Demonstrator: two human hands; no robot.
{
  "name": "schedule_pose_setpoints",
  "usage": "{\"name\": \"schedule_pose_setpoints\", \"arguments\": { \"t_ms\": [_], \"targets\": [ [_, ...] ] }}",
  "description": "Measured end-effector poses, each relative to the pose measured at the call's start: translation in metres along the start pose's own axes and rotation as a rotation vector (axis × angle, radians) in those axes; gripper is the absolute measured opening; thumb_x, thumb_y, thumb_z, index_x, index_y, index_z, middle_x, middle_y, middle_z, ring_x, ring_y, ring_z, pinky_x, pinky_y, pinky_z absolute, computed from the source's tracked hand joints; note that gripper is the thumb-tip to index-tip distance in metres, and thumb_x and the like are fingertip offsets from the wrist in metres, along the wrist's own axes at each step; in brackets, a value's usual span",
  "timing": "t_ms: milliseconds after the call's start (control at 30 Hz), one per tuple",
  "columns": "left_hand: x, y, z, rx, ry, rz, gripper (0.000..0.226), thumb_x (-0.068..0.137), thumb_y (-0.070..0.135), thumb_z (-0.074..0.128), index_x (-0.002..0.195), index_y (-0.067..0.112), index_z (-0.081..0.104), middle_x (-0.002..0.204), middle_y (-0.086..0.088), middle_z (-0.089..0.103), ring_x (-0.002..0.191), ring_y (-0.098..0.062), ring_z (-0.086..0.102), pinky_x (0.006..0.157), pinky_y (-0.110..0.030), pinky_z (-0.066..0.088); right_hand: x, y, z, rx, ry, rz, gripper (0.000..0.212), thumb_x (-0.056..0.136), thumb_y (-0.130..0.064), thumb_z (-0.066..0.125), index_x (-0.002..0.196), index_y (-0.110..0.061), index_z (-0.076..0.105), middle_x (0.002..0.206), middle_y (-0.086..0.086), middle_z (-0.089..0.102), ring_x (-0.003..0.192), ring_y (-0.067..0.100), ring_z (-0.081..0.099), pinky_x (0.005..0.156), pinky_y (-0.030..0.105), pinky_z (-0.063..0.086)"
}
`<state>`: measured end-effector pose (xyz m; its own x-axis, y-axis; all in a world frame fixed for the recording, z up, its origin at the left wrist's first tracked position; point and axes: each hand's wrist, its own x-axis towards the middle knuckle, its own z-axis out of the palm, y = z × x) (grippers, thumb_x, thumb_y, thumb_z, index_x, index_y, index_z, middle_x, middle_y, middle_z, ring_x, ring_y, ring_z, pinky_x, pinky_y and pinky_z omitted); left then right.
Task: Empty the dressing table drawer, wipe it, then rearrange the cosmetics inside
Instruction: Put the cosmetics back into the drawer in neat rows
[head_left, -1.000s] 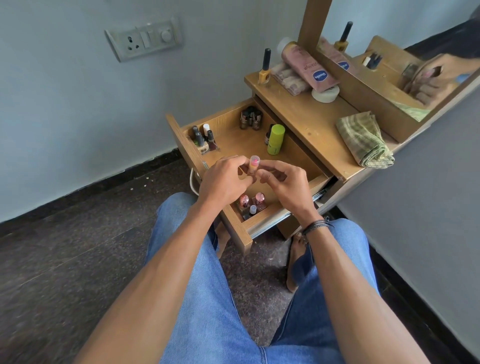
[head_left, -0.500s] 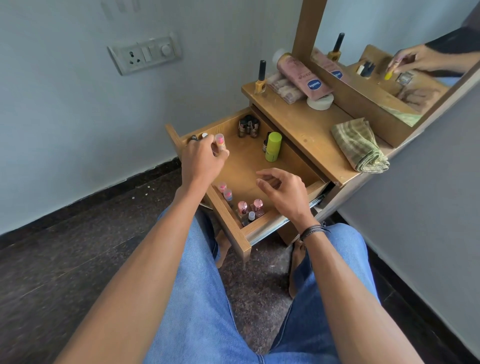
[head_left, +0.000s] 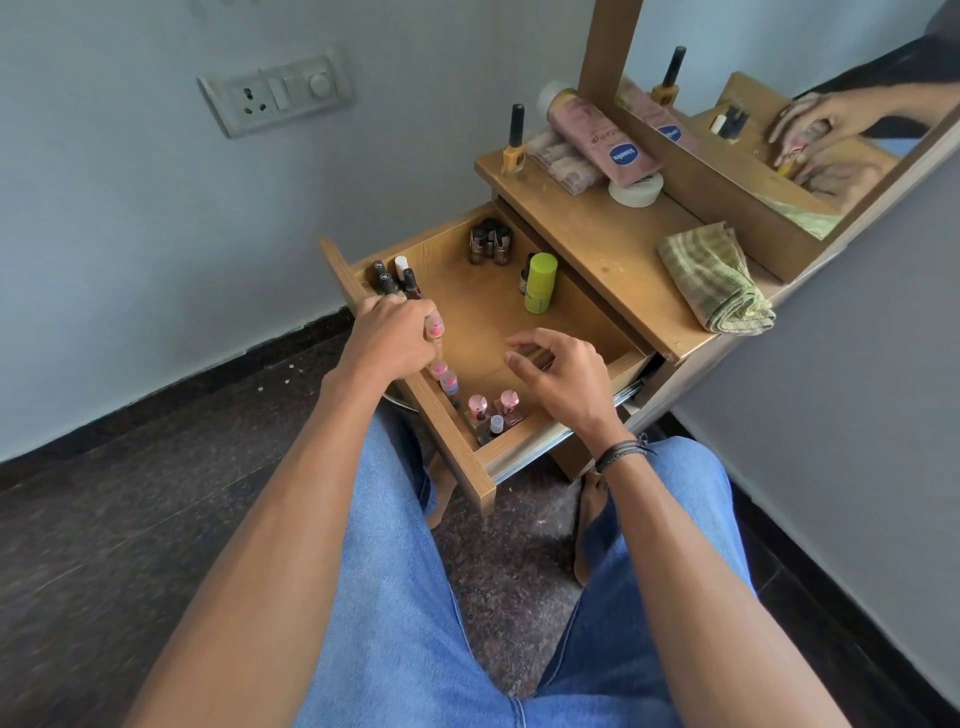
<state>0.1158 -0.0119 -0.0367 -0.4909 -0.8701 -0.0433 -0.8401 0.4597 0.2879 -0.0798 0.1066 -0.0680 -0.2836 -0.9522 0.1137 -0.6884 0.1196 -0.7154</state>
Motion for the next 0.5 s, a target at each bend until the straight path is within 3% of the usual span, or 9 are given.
{"name": "schedule_pose_setpoints", "arguments": {
  "t_ms": [133,367,500],
  "targets": [
    [0.0000,-0.0003,-0.0026,0.012,-0.047,-0.015,0.018,0.090,0.022,0.071,0.107,0.028,0.067,0.108,0.008,0.070,0.126,-0.018,0.049,0.111,-0.032,0.020,-0.0008,-0.0003,-0.0003,-0.019,-0.011,-0.011,0.021,0.094,-0.043,0.068,0.110,-0.031,0.075,0.094,-0.017,0.073,0.085,0.004,0.067,0.077,0.035,0.057],
    [0.0021,0.0046,-0.0049,0.047,-0.098,-0.025,0.028,0.091,0.009,0.064,0.108,0.030,0.071,0.108,0.006,0.072,0.126,-0.015,0.054,0.120,-0.032,0.011,-0.0013,-0.0010,0.0000,-0.047,-0.022,-0.019,0.021,0.094,-0.042,0.068,0.110,-0.029,0.075,0.093,-0.017,0.072,0.083,0.005,0.067,0.076,0.036,0.058],
    [0.0006,0.0072,-0.0069,0.033,-0.120,-0.048,0.030,0.095,0.004,0.056,0.109,0.026,0.070,0.112,-0.003,0.071,0.138,-0.019,0.044,0.123,-0.033,0.001,-0.0011,-0.0009,0.0003,-0.071,-0.030,-0.022,0.021,0.094,-0.044,0.068,0.110,-0.031,0.075,0.092,-0.018,0.071,0.082,0.005,0.066,0.076,0.036,0.057]
  ]
}}
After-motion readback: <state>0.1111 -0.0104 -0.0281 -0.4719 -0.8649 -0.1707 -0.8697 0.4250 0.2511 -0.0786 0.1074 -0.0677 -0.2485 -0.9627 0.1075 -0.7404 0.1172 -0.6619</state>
